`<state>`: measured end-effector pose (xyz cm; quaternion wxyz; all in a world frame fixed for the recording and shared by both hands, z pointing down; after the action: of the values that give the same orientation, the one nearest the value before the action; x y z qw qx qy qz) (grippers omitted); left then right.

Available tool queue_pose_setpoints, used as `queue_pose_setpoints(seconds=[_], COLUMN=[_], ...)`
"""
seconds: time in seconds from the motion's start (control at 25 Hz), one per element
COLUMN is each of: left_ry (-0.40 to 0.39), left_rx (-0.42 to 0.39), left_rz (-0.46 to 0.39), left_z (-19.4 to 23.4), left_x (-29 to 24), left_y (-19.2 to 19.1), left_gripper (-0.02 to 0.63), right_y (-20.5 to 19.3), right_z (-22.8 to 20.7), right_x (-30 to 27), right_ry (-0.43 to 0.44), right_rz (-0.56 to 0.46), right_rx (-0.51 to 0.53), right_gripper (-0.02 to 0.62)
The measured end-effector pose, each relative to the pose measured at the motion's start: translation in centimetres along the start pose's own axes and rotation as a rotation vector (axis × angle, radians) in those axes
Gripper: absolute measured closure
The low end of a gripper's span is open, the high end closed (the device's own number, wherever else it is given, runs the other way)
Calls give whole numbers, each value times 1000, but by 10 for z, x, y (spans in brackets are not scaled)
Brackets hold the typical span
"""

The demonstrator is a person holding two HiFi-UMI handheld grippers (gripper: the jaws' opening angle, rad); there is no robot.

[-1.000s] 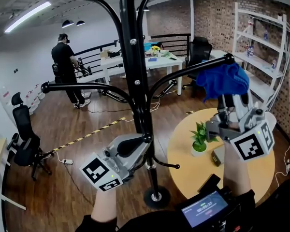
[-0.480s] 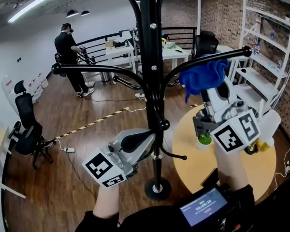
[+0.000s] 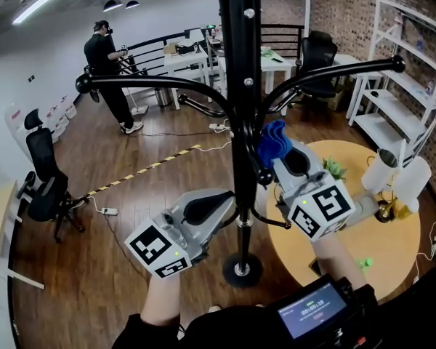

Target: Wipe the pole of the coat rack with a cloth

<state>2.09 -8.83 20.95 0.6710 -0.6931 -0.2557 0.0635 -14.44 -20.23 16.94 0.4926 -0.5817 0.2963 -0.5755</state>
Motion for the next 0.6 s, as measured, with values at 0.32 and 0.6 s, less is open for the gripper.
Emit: queue_pose_setpoints(seconds=[0.32,0.6], left_ry=[-36,-62], left_rx=[48,85], left_rz=[31,48], left_z=[1,1], left_x=[-4,-8], left_y=[-17,-31], left_gripper=[606,606], right_y=[-103,-156], right_z=[15,42], right_x=[24,57], right_ry=[80,312], right_rz=[440,780], right_rx=[234,479], right_gripper=[552,552])
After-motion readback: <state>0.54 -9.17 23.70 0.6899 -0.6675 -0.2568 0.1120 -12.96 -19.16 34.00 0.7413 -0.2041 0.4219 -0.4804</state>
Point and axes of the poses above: the fingertips, and each gripper's own axes: x backward along the fingers, z to its left, y out of its top, the point moved 8 cm from there along x, backward along the fingers, and after that the axes turned 6 degrees about -z, right-handed, at the moved point
